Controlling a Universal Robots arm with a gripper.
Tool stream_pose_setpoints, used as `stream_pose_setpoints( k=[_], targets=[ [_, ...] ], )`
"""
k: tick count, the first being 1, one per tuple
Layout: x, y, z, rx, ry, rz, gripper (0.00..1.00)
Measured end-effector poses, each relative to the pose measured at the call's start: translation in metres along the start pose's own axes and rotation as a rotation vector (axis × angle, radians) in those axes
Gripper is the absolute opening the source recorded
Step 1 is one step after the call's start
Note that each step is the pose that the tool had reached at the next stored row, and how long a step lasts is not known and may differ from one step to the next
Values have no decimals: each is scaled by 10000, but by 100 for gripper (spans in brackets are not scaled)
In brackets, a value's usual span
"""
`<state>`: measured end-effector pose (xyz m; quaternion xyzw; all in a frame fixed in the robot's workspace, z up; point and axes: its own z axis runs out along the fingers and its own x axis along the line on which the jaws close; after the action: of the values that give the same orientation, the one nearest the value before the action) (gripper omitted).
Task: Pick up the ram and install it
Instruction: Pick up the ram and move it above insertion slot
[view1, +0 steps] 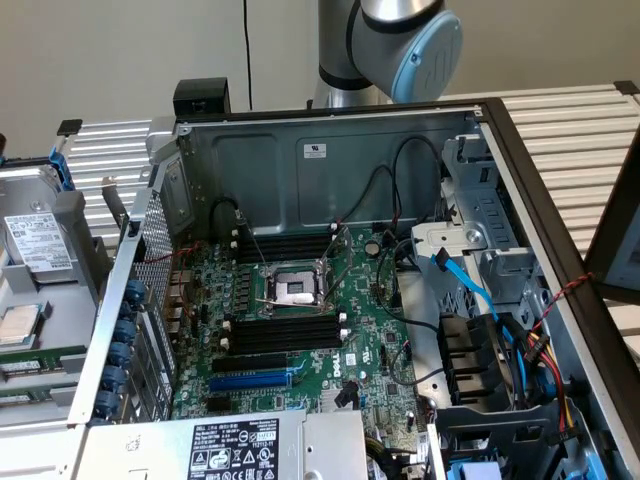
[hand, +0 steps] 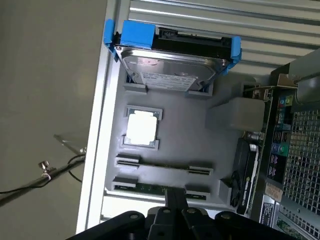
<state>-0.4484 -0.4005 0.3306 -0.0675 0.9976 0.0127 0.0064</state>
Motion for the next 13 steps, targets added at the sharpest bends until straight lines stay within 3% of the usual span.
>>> stream_pose_setpoints(
  k=[13],
  targets=[
    [1,-2,65,-35,62,-2365,11]
  ],
)
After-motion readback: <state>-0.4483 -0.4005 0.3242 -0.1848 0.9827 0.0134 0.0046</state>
